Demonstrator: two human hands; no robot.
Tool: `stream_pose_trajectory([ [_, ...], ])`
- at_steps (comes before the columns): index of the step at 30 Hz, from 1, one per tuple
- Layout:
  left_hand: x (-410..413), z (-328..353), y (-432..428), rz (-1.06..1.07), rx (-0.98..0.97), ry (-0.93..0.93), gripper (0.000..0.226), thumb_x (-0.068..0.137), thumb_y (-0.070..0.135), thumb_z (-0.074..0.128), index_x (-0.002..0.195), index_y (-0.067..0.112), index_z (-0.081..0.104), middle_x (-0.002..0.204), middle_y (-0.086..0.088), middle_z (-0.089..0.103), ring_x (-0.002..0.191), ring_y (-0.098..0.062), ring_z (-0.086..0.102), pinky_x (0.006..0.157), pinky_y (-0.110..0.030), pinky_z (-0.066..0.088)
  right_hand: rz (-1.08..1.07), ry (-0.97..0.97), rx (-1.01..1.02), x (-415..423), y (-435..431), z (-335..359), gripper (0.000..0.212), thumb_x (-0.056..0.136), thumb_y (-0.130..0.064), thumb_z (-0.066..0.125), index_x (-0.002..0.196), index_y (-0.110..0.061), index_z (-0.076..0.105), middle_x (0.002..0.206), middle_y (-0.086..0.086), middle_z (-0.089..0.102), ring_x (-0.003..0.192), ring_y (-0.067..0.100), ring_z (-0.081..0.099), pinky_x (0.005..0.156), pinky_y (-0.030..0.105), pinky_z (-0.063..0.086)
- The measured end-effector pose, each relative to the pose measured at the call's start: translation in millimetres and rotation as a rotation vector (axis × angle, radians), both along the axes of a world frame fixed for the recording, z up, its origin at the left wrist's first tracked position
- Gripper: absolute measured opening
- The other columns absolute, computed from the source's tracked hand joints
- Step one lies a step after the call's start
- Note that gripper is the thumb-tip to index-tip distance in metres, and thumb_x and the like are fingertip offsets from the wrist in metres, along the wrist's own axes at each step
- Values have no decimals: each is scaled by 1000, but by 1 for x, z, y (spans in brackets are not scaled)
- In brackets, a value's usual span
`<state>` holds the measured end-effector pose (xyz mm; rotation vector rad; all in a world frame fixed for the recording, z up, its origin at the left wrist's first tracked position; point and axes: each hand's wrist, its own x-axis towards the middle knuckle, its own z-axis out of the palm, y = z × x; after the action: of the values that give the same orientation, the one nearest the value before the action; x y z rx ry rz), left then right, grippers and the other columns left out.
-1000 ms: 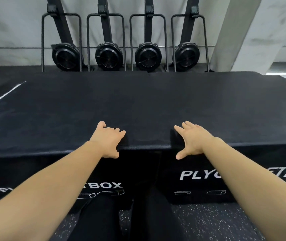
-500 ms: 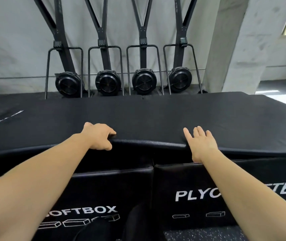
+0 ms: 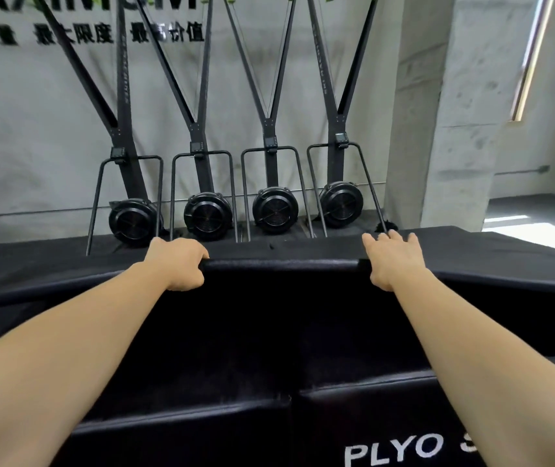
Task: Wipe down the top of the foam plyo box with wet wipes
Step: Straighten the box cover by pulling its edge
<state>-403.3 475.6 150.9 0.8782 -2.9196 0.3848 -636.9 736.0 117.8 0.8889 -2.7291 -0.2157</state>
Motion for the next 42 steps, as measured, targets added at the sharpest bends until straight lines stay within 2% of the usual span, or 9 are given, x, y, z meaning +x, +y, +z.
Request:
stream_pose_trajectory([
  [3, -7, 19, -7, 10, -111, 54, 14, 73, 21, 54, 68, 28, 43, 72, 10, 49, 76, -17, 47, 77, -35, 31, 20, 49, -66, -7, -9, 24, 52, 86, -15, 61, 134, -15, 40, 131, 8, 56, 137, 29, 37, 115, 54, 24],
  [7, -20, 43, -24, 22, -240, 179, 13, 73, 25, 54, 68, 30, 42, 66, 11, 44, 74, -17, 45, 74, -33, 28, 35, 117, -170, -21, -28, 52, 38, 86, -11, 56, 123, -16, 46, 122, 6, 63, 131, 28, 44, 114, 53, 24],
  [14, -56, 97, -63, 36, -331, 392, 4, 75, 22, 53, 78, 24, 51, 69, 8, 49, 73, -20, 47, 74, -34, 26, 38, 302, -335, -54, -71, 105, 40, 86, -17, 62, 123, -14, 45, 125, 10, 59, 121, 31, 50, 115, 52, 24],
  [19, -91, 136, -99, 45, -407, 469, 7, 74, 19, 55, 77, 22, 49, 63, 8, 39, 71, -23, 42, 70, -33, 23, 57, 356, -421, -92, -104, 144, 42, 85, -14, 62, 122, -13, 44, 126, 12, 56, 121, 33, 49, 114, 53, 24],
  [24, -129, 178, -139, 3, -389, 517, 9, 71, 15, 56, 71, 19, 48, 63, 7, 45, 67, -24, 42, 69, -35, 24, 67, 384, -461, -133, -142, 181, 42, 82, -7, 58, 122, -12, 45, 122, 14, 56, 119, 35, 49, 116, 55, 21],
  [27, -149, 201, -161, -13, -369, 512, 11, 71, 14, 55, 69, 22, 48, 65, 5, 48, 69, -25, 45, 72, -35, 26, 89, 359, -449, -156, -161, 205, 39, 82, -6, 58, 119, -12, 46, 120, 15, 56, 117, 36, 49, 113, 55, 25],
  [32, -171, 237, -178, -19, -268, 426, 11, 72, 10, 51, 70, 20, 51, 67, 0, 53, 65, -24, 48, 76, -36, 28, 125, 237, -375, -176, -177, 244, 29, 82, -1, 56, 97, -17, 37, 97, 8, 48, 99, 32, 46, 95, 49, 33],
  [39, -184, 324, -183, 52, -69, 187, 22, 74, 6, 44, 80, 21, 59, 76, 2, 53, 84, -28, 48, 100, -48, 27, 99, 89, -147, -187, -186, 337, 26, 86, 4, 46, 98, -19, 39, 75, 1, 41, 89, 28, 41, 107, 54, 20],
  [42, -187, 354, -181, 46, 2, 103, 20, 75, 4, 42, 73, 18, 56, 74, 3, 50, 89, -30, 46, 107, -54, 23, 96, 58, -52, -192, -191, 368, 24, 86, 5, 43, 83, -19, 40, 80, 0, 42, 93, 28, 40, 107, 52, 20],
])
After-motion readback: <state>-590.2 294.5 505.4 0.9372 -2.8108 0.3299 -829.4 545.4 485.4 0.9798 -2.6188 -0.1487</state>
